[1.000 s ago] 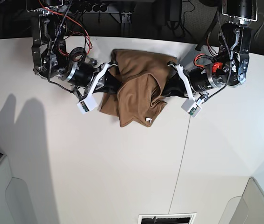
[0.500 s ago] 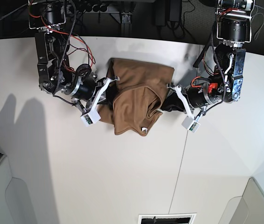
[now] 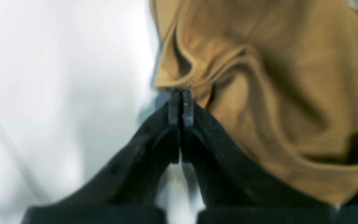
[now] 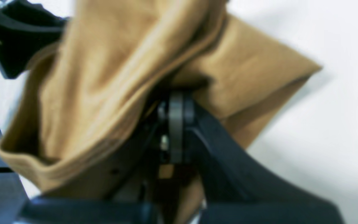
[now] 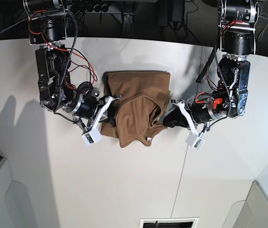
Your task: Layout the t-shirt on the table in an organized manner, then fold the t-shirt properly
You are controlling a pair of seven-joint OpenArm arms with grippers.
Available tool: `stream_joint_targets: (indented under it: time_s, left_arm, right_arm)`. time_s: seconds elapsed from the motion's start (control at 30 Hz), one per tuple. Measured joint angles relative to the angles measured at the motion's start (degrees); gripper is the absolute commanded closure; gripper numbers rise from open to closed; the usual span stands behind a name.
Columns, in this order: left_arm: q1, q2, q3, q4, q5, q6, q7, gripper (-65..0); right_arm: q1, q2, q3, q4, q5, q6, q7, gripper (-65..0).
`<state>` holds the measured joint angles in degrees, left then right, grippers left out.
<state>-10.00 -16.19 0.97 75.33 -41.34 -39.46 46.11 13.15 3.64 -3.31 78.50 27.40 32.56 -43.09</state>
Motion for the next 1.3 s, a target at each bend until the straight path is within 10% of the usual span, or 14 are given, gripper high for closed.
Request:
stream_joint_targets:
  time_s: [0.37,0.8,1.3]
  left_arm:
    - [14.40,-8.07,-6.62,19.71,-8.24,-0.09,7.04,0.0]
    - [49.90,-13.22,-28.15,35.19,-14.19,-0.07,9.33,0.0]
    - [61.68,-13.38,-6.10,14.51,13.88,-0.24,-1.60,0.0]
  right_arm:
    - [-11.58,5.88,8.61,18.23,6.54,-0.33,-8.85,0.0]
    - [-41.31,15.34,14.67,30.97,13.20,0.28,-10.73,0.0]
    - [-56.46,15.28,10.51,19.17,7.15,-0.11,-7.89,0.0]
